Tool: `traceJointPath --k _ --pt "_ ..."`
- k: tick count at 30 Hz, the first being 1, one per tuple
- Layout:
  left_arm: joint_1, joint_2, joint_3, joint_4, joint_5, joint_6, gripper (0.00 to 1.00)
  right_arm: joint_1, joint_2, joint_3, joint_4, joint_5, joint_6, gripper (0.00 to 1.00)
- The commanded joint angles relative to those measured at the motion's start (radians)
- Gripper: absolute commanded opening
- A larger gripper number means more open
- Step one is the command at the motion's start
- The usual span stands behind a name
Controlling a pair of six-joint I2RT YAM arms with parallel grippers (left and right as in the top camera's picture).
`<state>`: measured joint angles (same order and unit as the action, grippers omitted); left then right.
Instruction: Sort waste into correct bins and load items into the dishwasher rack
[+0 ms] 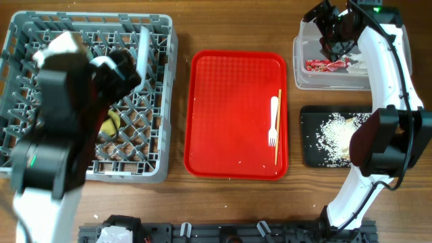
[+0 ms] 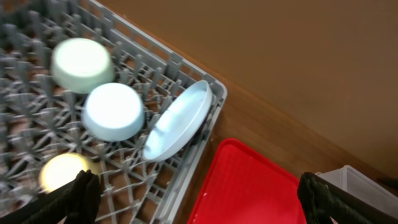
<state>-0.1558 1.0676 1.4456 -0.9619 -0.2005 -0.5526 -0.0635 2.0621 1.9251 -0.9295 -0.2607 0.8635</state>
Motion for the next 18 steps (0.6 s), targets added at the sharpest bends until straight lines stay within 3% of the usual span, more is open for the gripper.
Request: traceJointPath --k 1,4,7,11,15,18 --pt "0.004 -0.119 -0.002 -0.082 -0.096 -0.012 1.00 0.004 0.016 0.025 0.002 0.017 0.008 0.99" --pt "0.004 -0.188 -0.002 -0.178 -0.221 -0.144 1.00 0.004 0.016 0.025 0.035 0.018 0.020 0.99" --pt "0.004 -0.240 -0.002 -0.290 -0.381 -0.369 1.00 0.004 0.016 0.025 0.130 0.016 0.038 1.00" --pt "0.004 -0.234 -0.002 -0.307 -0.398 -0.407 1.00 0.004 0.016 0.025 0.073 -0.157 0.016 1.00" --pt "0.004 -0.194 -0.002 -0.293 -0.403 -0.432 1.00 0.041 0.016 0.025 0.099 -0.368 -0.398 1.00" --pt "0.022 -0.125 -0.002 -0.292 -0.391 -0.432 1.00 0.118 0.016 0.019 0.022 -0.188 -0.454 1.00"
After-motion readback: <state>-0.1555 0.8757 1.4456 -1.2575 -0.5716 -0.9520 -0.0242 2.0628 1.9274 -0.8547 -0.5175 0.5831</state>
